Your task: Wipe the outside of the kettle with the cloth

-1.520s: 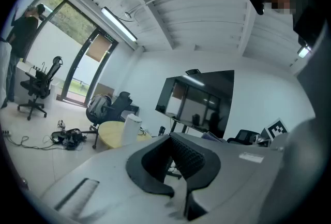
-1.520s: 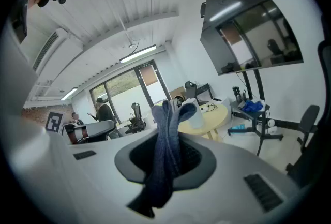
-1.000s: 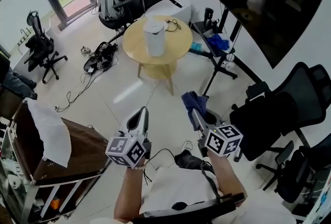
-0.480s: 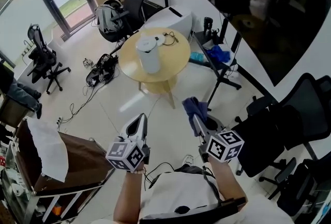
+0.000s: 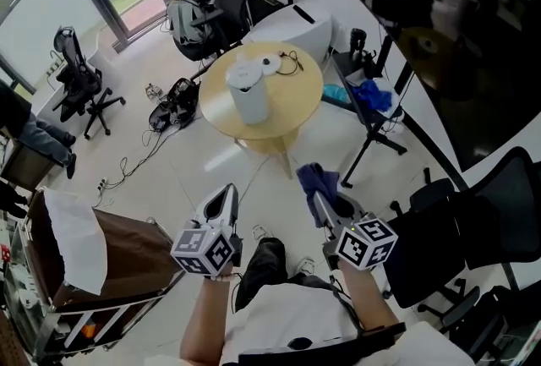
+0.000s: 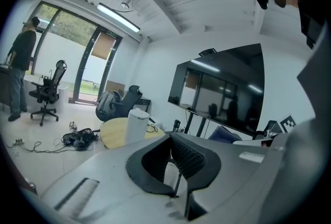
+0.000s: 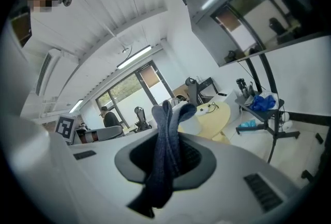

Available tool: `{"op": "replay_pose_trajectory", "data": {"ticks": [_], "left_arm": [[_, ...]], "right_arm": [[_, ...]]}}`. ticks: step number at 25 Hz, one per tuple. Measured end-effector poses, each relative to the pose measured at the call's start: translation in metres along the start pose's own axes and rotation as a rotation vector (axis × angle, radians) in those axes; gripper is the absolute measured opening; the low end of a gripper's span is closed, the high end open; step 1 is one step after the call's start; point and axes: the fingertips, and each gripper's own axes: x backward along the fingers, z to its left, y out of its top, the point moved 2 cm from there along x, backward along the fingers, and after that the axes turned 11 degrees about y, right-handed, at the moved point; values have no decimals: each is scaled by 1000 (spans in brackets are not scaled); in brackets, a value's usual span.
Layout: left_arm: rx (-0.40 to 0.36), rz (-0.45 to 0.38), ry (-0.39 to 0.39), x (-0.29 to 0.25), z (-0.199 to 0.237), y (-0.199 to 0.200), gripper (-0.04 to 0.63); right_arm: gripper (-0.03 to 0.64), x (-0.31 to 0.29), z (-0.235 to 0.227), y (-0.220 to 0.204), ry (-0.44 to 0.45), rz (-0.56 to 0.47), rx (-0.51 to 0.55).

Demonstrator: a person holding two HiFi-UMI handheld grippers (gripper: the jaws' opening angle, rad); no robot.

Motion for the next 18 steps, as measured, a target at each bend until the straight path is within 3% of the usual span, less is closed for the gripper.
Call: {"op": "replay_pose_trajectory", "data": {"ticks": [8,11,15,18], "left_arm": [[38,15,22,-87,33,15,8],[43,23,8,-132,48,29,39],[29,55,-9,-192,74,51,161],[-1,80,-19,-234,93,63,212]], "right_arm": [[66,-57,-43,25,1,28,-3],[66,-86,-63,46,-11,14,-9],[66,-132,-86,77,-29,0,-3],[66,-169,-101,96,-43,1,10]]}}
